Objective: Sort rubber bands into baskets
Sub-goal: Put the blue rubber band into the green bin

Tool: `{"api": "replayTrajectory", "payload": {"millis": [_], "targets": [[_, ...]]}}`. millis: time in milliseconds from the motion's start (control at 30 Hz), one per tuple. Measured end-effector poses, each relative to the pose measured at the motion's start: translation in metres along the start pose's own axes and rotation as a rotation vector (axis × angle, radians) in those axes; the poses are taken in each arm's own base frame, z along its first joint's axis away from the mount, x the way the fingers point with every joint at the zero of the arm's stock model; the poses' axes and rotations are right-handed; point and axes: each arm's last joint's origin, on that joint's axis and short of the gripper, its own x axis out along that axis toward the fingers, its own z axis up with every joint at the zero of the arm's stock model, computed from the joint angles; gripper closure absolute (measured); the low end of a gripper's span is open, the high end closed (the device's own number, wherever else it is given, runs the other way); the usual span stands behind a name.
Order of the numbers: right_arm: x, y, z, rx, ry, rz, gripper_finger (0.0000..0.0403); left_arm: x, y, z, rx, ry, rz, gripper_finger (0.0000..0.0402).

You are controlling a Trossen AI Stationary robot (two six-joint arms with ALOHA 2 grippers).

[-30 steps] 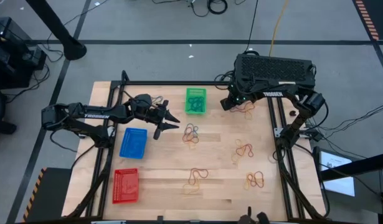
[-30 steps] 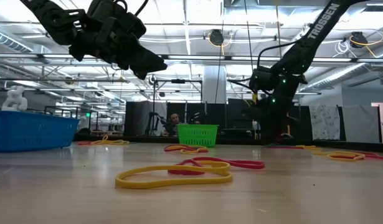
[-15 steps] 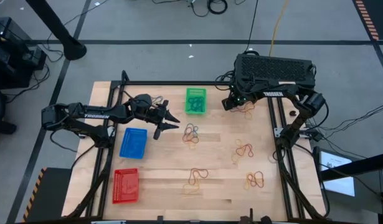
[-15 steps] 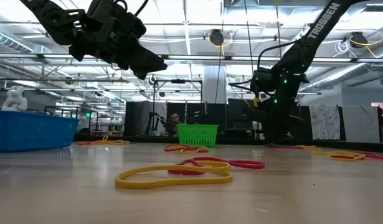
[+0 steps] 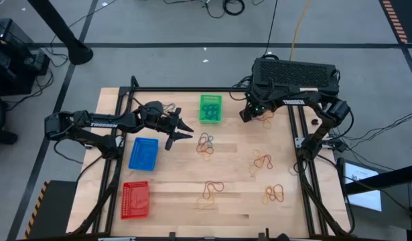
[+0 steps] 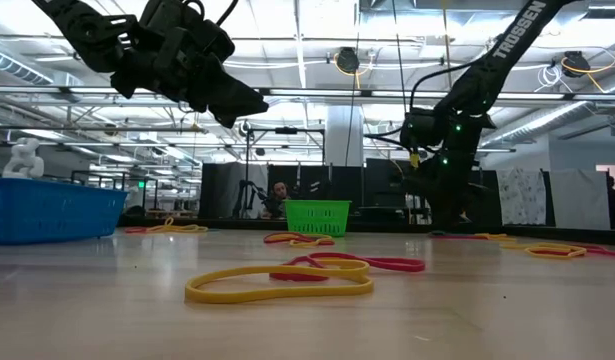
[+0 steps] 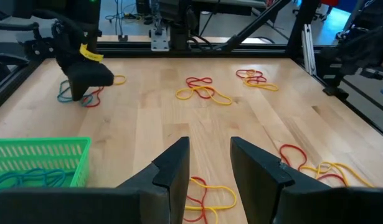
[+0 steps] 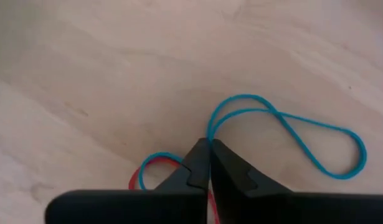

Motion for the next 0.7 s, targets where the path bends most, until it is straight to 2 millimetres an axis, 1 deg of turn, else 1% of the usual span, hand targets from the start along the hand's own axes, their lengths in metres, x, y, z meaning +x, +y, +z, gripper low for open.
{"api": "replayTrajectory", "payload": {"millis": [100, 267, 467, 600, 700], "targets": [[-0.007, 0.01, 0.007, -0.063, -0.029, 0.049, 0.0401, 0.0, 0.0, 0.0, 0.0, 0.0, 0.0, 0.0278], [-0.03, 0.031, 0.033, -0.147, -0.205, 0.11, 0.0402, 0.0, 0.0, 0.0, 0.0, 0.0, 0.0, 0.0278], [-0.057, 0.073, 0.052, -0.291, -0.386, 0.203, 0.0402, 0.0, 0.0, 0.0, 0.001, 0.0, 0.0, 0.0278], [-0.08, 0.102, 0.059, -0.383, -0.514, 0.264, 0.0403, 0.0, 0.0, 0.0, 0.001, 0.0, 0.0, 0.0278], [-0.093, 0.122, 0.059, -0.434, -0.614, 0.32, 0.0403, 0.0, 0.0, 0.0, 0.0, 0.001, 0.0, 0.0278]]}}
